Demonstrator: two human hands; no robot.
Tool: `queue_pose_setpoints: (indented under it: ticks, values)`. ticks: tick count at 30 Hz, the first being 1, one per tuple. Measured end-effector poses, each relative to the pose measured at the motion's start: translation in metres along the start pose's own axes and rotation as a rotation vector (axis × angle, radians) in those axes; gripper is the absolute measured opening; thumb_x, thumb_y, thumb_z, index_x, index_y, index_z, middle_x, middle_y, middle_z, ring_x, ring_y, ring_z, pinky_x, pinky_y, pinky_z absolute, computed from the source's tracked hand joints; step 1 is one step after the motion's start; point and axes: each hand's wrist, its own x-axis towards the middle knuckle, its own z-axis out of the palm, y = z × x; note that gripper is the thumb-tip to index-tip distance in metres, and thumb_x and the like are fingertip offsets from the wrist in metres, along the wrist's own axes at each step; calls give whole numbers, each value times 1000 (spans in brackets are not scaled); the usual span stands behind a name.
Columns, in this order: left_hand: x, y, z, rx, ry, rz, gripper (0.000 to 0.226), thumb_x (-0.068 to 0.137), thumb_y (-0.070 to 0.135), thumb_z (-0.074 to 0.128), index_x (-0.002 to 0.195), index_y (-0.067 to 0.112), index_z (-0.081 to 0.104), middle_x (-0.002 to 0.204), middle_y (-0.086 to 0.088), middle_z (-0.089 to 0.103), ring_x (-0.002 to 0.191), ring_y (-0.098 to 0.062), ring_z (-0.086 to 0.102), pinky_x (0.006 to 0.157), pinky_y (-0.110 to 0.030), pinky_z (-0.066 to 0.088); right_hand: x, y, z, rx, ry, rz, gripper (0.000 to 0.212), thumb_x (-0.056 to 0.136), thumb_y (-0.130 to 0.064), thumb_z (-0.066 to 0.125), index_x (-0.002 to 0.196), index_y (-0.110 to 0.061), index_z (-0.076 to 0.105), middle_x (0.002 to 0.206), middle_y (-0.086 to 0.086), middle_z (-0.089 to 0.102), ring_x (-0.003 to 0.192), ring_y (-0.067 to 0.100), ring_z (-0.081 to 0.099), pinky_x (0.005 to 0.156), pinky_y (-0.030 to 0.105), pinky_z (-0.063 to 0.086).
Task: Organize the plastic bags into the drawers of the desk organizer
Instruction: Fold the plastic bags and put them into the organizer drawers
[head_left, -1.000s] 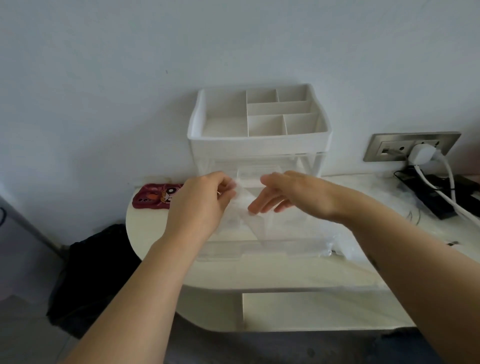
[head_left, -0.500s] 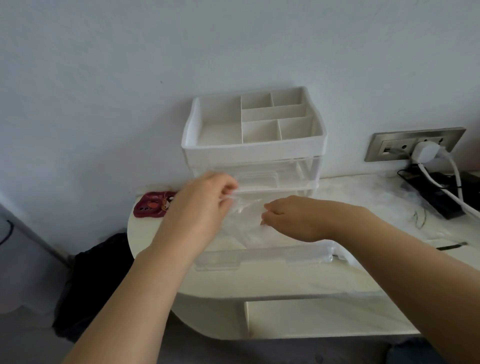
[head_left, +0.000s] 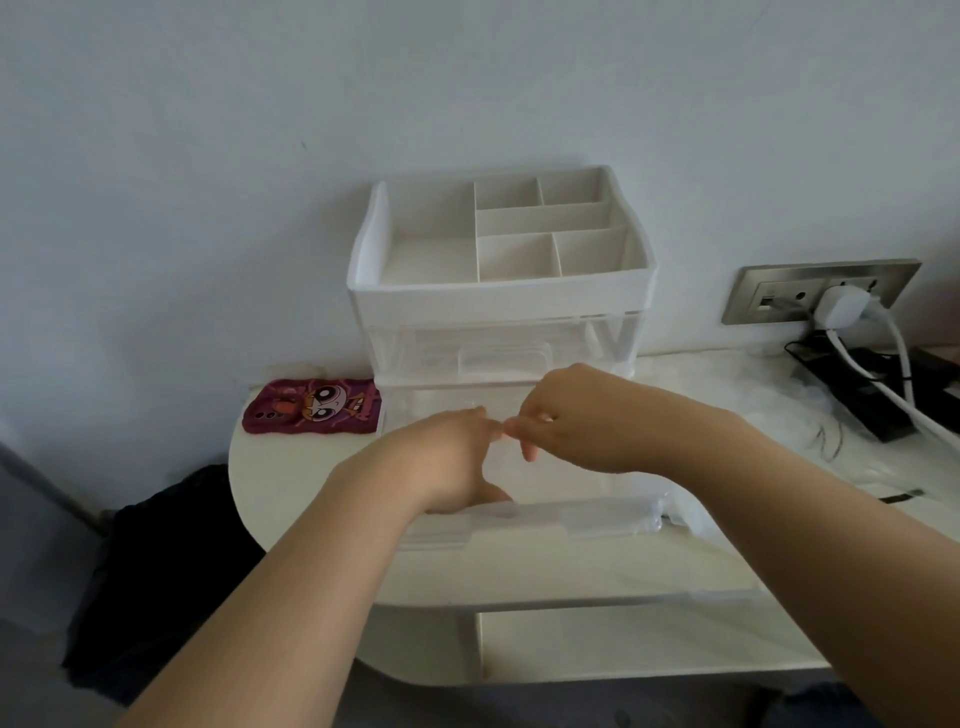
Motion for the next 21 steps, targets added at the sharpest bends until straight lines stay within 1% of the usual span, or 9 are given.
queue_pose_setpoints:
  ticks: [1, 2, 4, 6, 10, 12, 14, 18, 21]
  values:
    - [1, 0, 0, -27, -3, 6, 45, 85, 41, 65, 125, 34, 46, 149, 3, 33, 133, -18, 36, 101, -28, 32, 1, -2, 0, 4, -13, 1, 47, 102, -37, 30, 96, -14, 70, 94, 3, 65, 76, 13, 57, 65, 21, 39]
    - [2, -1, 0, -43, -1, 7, 45, 86, 42, 64, 126, 33, 45, 150, 2, 32, 133, -18, 36, 100, -28, 32, 1, -3, 1, 2, -47, 6, 48, 102, -37, 26, 104, -14, 68, 104, 3, 64, 88, 15, 58, 73, 23, 40]
    - [4, -4, 1, -55, 14, -9, 51, 90, 42, 58, 136, 32, 40, 156, 5, 20, 140, -17, 27, 105, -28, 27, 2, -5, 6, -2, -151, 39, 52, 102, -41, 19, 123, -15, 60, 123, 5, 59, 109, 20, 55, 90, 28, 40]
    - [6, -7, 2, -74, 46, -14, 56, 95, 38, 51, 146, 34, 28, 159, 7, 9, 144, -14, 17, 109, -27, 21, 3, -5, 11, 4, -228, 66, 54, 101, -43, 17, 134, -16, 51, 134, 6, 53, 118, 22, 50, 100, 33, 36]
    - [2, -14, 0, -69, 125, -22, 59, 97, 35, 48, 149, 32, 20, 159, 5, 7, 144, -13, 17, 109, -26, 19, 7, 1, 13, -30, -249, 94, 58, 100, -50, 15, 146, -21, 32, 154, 0, 29, 140, 20, 27, 111, 34, 21]
    - [-1, -15, 0, -46, 101, -41, 63, 95, 38, 51, 149, 32, 20, 159, 6, 6, 143, -14, 19, 110, -28, 21, 9, 6, 18, -123, -239, 81, 59, 98, -54, 15, 149, -25, 25, 158, -1, 18, 145, 19, 15, 116, 38, 14]
    - [-3, -13, 2, -21, 50, -58, 66, 92, 41, 55, 149, 31, 22, 159, 7, 7, 143, -15, 19, 110, -29, 21, 12, 10, 23, -205, -196, 85, 63, 95, -59, 19, 150, -29, 17, 159, -3, 7, 146, 21, 10, 117, 42, 11]
    - [2, -8, 1, 18, -31, -53, 73, 89, 44, 59, 149, 29, 20, 159, 2, 8, 145, -18, 12, 113, -33, 19, 18, 16, 30, -295, -153, 61, 74, 92, -62, 35, 151, -28, 8, 160, -2, 0, 146, 24, 5, 117, 49, 11]
    - [4, -6, 0, 0, -43, -61, 76, 87, 45, 60, 149, 37, 17, 159, 1, 6, 146, -24, 6, 115, -41, 19, 21, 18, 28, -294, -157, 64, 80, 89, -61, 42, 151, -27, 6, 160, -2, -2, 147, 23, 4, 117, 52, 10]
